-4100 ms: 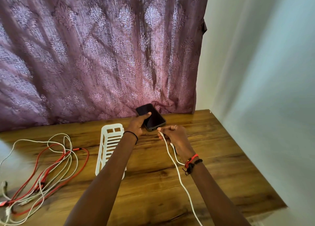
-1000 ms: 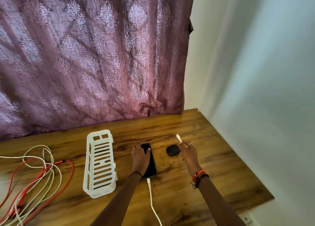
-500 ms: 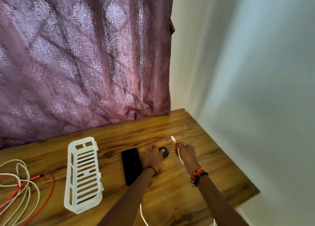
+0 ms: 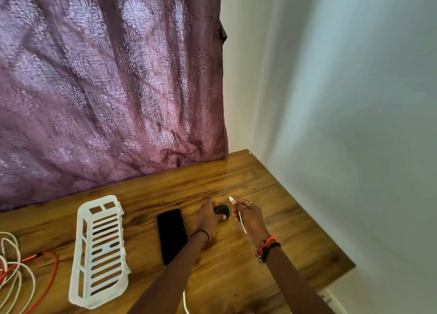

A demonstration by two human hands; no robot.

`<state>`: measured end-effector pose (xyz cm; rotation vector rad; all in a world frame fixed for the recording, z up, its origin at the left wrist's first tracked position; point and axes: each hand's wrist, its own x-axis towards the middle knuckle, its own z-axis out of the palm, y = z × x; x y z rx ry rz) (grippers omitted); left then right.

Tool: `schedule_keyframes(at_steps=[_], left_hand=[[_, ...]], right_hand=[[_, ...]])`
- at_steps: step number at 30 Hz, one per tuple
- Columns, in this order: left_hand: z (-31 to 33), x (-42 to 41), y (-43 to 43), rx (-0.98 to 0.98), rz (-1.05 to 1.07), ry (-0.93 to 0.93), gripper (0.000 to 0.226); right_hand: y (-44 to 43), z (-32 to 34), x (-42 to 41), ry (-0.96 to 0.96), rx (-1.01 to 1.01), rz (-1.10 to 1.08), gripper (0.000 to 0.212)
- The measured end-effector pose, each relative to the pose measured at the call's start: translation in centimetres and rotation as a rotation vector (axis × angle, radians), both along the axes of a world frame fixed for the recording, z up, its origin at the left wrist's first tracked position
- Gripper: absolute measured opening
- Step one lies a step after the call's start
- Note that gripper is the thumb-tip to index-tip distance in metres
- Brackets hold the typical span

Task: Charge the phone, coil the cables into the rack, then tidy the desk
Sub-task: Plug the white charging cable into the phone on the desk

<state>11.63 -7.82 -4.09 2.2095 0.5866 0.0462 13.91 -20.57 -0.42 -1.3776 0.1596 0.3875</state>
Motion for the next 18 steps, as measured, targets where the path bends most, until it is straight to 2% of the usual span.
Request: schedule_keyframes(at_steps=[4,7,11,14,16,18], left_hand=[[0.6,-0.5,-0.2,-0.141,0.043,-0.066,0.036],[1.5,0.1,0.3,-0.303,0.109,-0.064,0.044],[4.2,0.8,1.1,-0.742,0.207,-0.119,0.046],[7.5,0.7,1.4,-0.993,0.225,-0.22,0.036],[9.9,0.6,1.6,-1.081,0.242,-0.256,0.023],[12.0,0.4,1.7,-1.137,0.256,-0.286,0.021]], right_hand=[[-0.5,1.1,0.0,0.045,0.102,-0.021,0.004],[-0.9,2.5,0.0,0.023,0.107,-0.036,0.015],[-1.3,5.7,-0.4,-0.1,0.093,-0.029,0.022],[-1.7,8.3,-1.0,-0.193,0.113,-0.043,0.024],[-1.9,10.0,-1.7,-0.263,0.101,-0.041,0.024],[-2.0,11.7,-2.4,-0.328,0.094,-0.038,0.022]])
